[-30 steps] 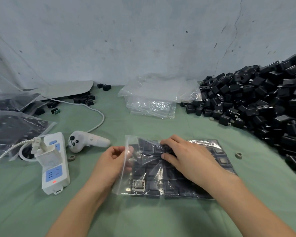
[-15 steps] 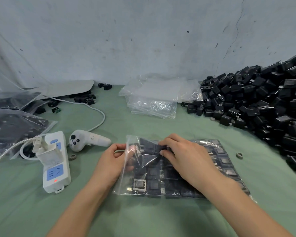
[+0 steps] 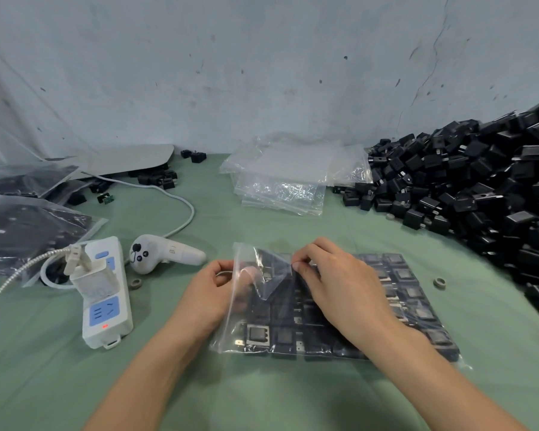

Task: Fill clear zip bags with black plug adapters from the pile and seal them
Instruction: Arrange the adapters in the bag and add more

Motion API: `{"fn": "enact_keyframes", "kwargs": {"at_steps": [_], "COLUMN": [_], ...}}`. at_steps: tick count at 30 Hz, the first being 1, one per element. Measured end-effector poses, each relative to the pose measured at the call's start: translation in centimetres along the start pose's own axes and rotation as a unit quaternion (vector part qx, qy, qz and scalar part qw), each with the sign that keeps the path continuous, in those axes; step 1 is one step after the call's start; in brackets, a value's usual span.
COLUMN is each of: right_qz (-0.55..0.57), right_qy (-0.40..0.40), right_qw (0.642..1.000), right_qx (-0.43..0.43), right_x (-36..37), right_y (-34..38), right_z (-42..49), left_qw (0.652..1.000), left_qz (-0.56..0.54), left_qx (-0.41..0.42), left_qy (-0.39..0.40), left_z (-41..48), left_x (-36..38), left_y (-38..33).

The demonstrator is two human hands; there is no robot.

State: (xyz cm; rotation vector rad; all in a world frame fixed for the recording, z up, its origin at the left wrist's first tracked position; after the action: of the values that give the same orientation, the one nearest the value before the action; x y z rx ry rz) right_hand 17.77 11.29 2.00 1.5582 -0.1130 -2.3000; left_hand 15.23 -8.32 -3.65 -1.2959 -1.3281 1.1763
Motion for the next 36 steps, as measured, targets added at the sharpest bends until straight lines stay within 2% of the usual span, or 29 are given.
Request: {"fn": "enact_keyframes", "kwargs": {"at_steps": [4,7,10,12,13,14,16,18,20,22,26,30,33,36], "right_qz": [0.007,0.023,0.102,0.212,0.294,0.386,0.553,0.649,0.707,0.734,0.741,0.750,0.743,0.723], "right_qy": [0.005,0.007,0.001,-0.024,-0.037,-0.046,-0.037,-0.028,-0.034,-0.051,-0.090,-0.107,-0.097,-0.087], "right_qw": [1.000,1.000,0.994,0.972,0.944,0.897,0.768,0.660,0.587,0.550,0.541,0.537,0.552,0.586], "right_qx": [-0.009,0.005,0.037,0.096,0.147,0.210,0.320,0.377,0.393,0.396,0.387,0.371,0.365,0.355], "right_x": [0.3,0.4,-0.3,-1.0,-1.3,-1.2,-0.4,0.2,0.4,0.3,-0.7,-1.2,-1.1,-1.1], "right_y": [0.1,-0.5,-1.7,-3.1,-4.2,-5.3,-6.6,-7.0,-7.2,-7.5,-8.5,-8.8,-8.5,-8.1], "right_z": [-0.1,0.1,0.5,0.8,0.9,0.9,0.4,0.0,-0.2,-0.4,-0.5,-0.5,-0.3,-0.2], "left_qw": [0.991,0.984,0.993,0.999,0.998,0.995,0.989,0.988,0.989,0.989,0.993,0.998,0.997,0.995], "left_qz": [0.105,0.158,0.100,0.026,-0.015,-0.058,-0.117,-0.133,-0.132,-0.136,-0.104,-0.054,-0.070,-0.090], "left_qx": [0.079,0.081,0.057,0.017,-0.005,-0.025,-0.048,-0.054,-0.043,-0.031,-0.026,-0.020,-0.023,-0.036], "left_qy": [-0.036,-0.034,0.001,-0.040,-0.065,-0.080,-0.078,-0.061,-0.052,-0.051,-0.038,0.011,0.013,0.009], "left_z": [-0.3,-0.4,-0.1,0.2,0.2,0.2,0.1,-0.1,-0.2,-0.3,-0.2,-0.4,-0.2,-0.1], "left_x": [1.2,1.6,1.2,0.0,-0.5,-0.8,-0.7,0.0,0.7,0.9,0.5,1.6,1.5,1.4], "left_y": [-0.8,-0.8,-0.6,-0.4,-0.4,-0.4,-0.6,-0.8,-1.1,-1.4,-1.4,-1.2,-1.1,-1.4]}}
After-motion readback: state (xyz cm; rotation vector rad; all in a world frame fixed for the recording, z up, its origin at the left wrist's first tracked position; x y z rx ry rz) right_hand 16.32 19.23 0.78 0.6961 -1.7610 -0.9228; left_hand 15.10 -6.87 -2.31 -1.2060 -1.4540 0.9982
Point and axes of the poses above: each hand's wrist, its own z-axis towards the middle knuckle, its own x-axis out of the palm, y = z × x, the point moved 7 cm from there along z, towards the middle knuckle, and after that the axes turned 5 degrees about -z, right-handed, at the moved point
